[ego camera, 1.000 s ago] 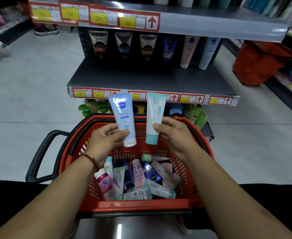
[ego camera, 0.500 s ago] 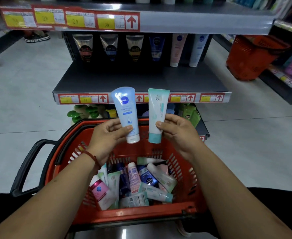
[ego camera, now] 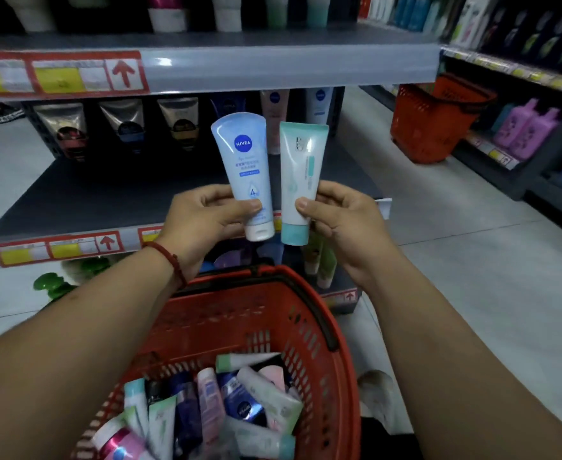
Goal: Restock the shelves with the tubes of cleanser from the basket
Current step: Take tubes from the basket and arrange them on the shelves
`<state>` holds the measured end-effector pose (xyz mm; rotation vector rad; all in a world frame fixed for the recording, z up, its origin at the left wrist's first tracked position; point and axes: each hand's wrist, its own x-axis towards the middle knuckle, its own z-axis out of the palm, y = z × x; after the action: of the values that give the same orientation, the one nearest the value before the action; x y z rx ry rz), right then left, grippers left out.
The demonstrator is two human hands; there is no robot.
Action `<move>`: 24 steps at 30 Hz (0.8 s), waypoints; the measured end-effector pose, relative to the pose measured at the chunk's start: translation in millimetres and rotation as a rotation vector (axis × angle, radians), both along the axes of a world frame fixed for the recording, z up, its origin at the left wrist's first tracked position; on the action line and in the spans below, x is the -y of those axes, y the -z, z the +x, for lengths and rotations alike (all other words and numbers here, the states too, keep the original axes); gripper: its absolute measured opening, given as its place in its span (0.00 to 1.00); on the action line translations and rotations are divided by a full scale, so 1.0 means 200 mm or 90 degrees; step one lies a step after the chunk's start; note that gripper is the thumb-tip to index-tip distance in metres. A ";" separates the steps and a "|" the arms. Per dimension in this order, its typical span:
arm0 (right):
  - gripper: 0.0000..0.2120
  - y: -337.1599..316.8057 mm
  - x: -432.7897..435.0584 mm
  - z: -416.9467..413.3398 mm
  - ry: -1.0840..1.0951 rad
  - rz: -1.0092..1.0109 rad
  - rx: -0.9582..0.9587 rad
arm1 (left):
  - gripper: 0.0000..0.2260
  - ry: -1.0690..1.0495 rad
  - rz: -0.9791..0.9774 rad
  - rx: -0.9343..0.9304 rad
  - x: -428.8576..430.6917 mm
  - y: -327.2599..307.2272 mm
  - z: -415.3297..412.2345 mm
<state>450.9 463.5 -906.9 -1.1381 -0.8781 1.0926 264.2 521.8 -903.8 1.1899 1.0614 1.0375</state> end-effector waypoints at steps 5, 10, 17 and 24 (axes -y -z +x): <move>0.13 -0.02 -0.18 0.25 0.033 0.008 0.031 | 0.14 0.017 0.005 -0.016 -0.19 0.01 0.22; 0.15 -0.01 -0.39 0.47 0.052 0.012 0.040 | 0.12 0.025 0.035 -0.029 -0.43 0.03 0.45; 0.14 0.09 -0.57 0.67 0.069 0.043 0.044 | 0.15 0.058 0.080 -0.066 -0.73 0.12 0.77; 0.12 0.24 -0.70 0.75 0.093 0.007 -0.001 | 0.17 0.026 0.113 -0.103 -0.94 0.22 0.92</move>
<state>601.6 602.6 -954.1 -1.1728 -0.7861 0.9685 447.8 710.5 -947.2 1.4531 1.0827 1.0327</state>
